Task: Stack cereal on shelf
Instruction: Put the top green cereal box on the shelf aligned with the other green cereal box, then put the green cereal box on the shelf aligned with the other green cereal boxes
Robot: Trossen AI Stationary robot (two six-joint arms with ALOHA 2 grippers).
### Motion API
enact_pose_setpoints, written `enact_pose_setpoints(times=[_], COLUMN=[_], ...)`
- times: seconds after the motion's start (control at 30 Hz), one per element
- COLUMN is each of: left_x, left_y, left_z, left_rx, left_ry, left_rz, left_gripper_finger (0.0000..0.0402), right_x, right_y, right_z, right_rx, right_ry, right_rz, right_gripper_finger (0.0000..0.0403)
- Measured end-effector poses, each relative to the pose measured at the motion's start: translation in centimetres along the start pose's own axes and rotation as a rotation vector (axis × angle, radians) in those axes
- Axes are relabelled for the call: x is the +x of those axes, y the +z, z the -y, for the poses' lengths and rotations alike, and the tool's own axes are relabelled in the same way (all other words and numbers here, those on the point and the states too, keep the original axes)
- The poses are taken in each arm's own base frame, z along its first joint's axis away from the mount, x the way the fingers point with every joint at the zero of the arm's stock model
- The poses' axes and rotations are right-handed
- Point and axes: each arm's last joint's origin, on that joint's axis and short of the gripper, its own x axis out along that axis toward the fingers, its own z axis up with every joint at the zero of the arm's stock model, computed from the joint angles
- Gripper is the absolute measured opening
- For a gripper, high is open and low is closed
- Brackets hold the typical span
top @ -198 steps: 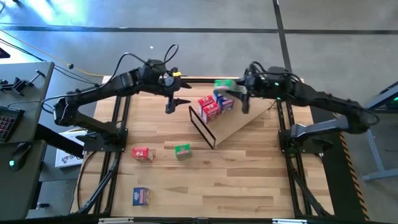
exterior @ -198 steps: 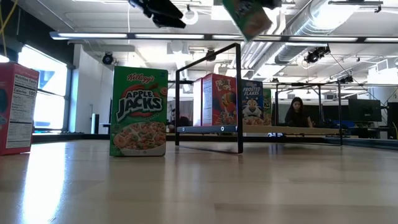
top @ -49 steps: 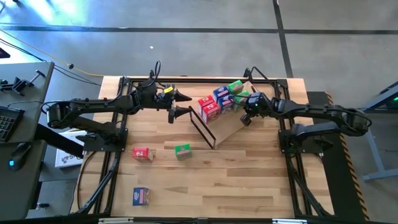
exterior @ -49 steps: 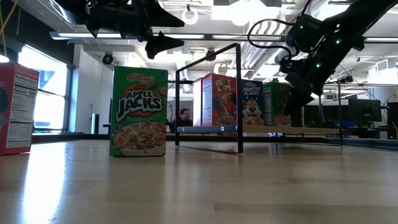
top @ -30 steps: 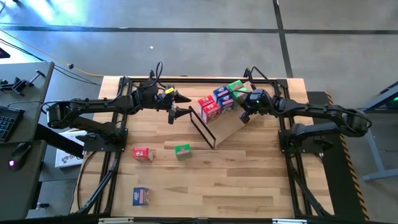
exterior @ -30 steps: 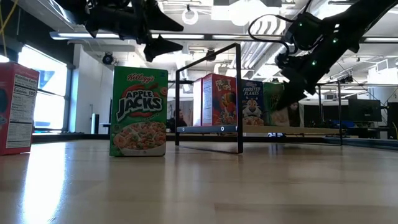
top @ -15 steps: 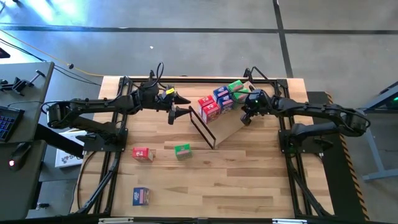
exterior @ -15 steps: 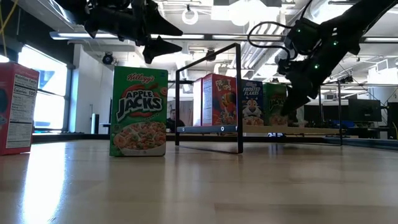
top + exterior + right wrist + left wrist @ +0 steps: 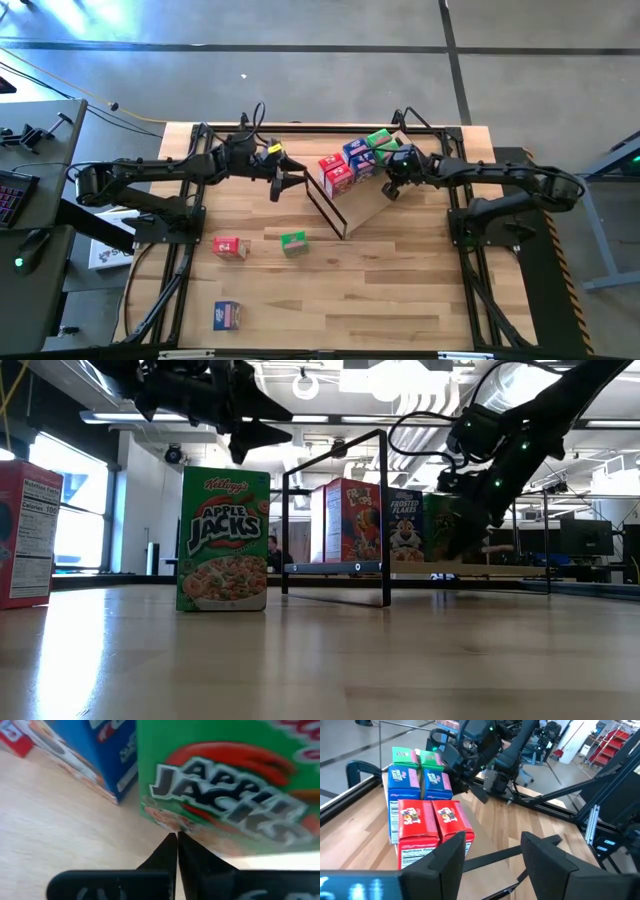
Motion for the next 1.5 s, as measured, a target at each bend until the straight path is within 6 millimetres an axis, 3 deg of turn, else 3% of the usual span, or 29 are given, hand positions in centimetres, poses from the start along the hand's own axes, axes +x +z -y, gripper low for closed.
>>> enact_pose_setpoints(times=[0.23,0.47,0.6,0.83,1.13,1.33,1.5], left_x=[0.0,0.0,-0.1,-0.7,-1.1,-0.8,0.0], left_y=[-0.1,-1.0,-2.7,-5.1,-7.4,-8.2,-7.7], left_z=[0.0,-0.1,-0.4,-0.8,-0.6,1.3,3.9], left_rx=[0.02,0.082,0.08,0.095,0.149,0.16,0.117], left_ry=[-0.001,-0.003,-0.007,-0.014,-0.041,-0.212,-0.304], left_rz=[-0.005,0.03,0.051,0.095,0.083,0.024,-0.098], left_gripper_finger=[0.0156,0.0102,0.0061,0.0005,0.0001,0.0003,0.0043], right_x=[-0.5,-0.7,-2.1,-6.6,-12.5,-14.0,-14.9], right_y=[0.3,0.4,1.7,5.6,9.2,9.9,9.9], right_z=[0.1,-0.6,-1.7,-4.5,-9.2,-12.4,-13.4], right_rx=[-0.015,-0.036,-0.088,-0.211,-0.278,-0.329,-0.347], right_ry=[-0.009,0.017,-0.013,-0.008,0.183,0.251,0.241], right_rz=[0.033,0.04,0.034,0.04,0.22,0.283,0.31], right_gripper_finger=[0.0,0.0013,0.0051,0.0149,0.0258,0.0277,0.0278])
